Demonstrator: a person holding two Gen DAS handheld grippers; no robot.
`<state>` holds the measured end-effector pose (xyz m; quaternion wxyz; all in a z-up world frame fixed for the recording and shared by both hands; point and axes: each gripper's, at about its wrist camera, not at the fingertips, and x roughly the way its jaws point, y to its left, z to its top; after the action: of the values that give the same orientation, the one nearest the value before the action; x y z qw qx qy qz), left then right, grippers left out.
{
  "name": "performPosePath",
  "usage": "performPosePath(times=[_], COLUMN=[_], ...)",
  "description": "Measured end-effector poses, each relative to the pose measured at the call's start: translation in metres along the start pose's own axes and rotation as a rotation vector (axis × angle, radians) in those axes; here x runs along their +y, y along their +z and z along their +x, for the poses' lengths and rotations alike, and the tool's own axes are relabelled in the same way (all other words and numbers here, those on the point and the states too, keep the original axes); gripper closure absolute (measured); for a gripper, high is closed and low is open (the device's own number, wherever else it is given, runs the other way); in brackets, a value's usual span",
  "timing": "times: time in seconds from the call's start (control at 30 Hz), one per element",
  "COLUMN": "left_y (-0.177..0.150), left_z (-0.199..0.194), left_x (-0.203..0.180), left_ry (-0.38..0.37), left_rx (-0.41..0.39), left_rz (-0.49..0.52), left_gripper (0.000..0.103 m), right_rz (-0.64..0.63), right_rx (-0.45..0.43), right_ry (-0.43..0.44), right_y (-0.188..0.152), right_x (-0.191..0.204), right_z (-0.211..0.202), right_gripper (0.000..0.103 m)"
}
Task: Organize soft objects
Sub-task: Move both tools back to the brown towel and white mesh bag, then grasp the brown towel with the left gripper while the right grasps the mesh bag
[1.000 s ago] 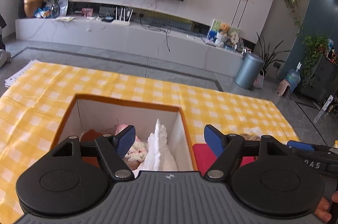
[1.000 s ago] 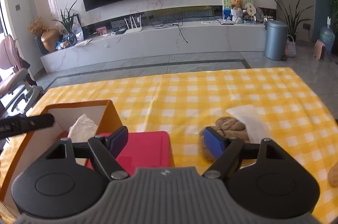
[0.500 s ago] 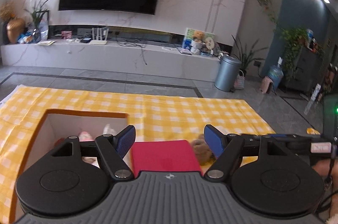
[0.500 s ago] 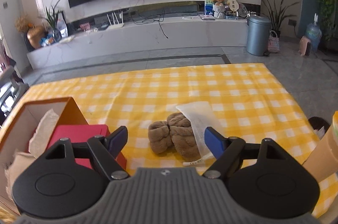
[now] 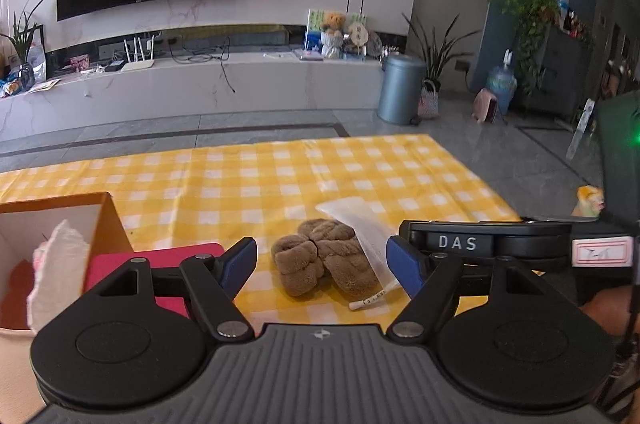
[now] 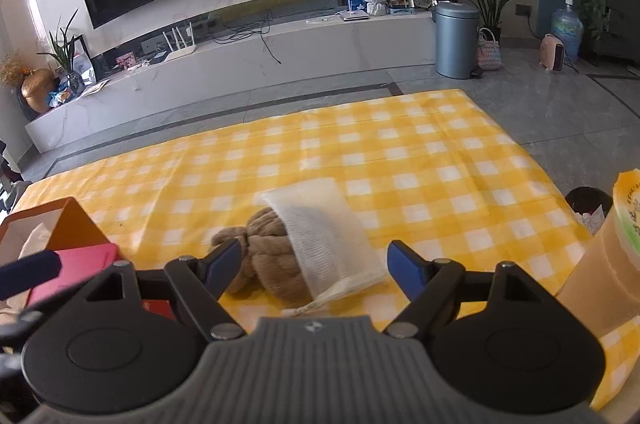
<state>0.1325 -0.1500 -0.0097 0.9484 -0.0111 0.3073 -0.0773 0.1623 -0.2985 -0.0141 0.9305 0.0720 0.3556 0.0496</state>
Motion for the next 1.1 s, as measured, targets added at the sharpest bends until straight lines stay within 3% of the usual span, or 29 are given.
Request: performPosePath(times=[0.17,0.33,0.67,0.93,1.1], left_y=[-0.009,-0.013,0.001,-0.001,0.001], left_z=[0.033,0.048,0.075,0.1,0.1], left_x=[-0.006,-0.008,0.004,-0.015,-0.025], left_ry=[-0.021,0.001,0.011,0.061,0.046], left_rx=[0.087,0.107,0.183,0.212,0.224], left_rz=[0.041,0.055,0.006,0.148,0.254], left_gripper=[0.017,0.017,0.017,0.015,0.015], right_rz=[0.041,0.123,0.272,0.308,0.315], right_rx=[0.031,0.02,-0.013,-0.005,0.034], right_ry=[-0.002,0.008,-0.033,-0.012,-0.005], right_y=[-0.003,-0.005,-0.002,-0.003,-0.005], right_x=[-0.022,-0.045,-0.072,-0.077,-0.078], right_z=[0.027,0.032,0.041,0.041,0.047], right_gripper=[0.025,0.026,0.026,0.026,0.025])
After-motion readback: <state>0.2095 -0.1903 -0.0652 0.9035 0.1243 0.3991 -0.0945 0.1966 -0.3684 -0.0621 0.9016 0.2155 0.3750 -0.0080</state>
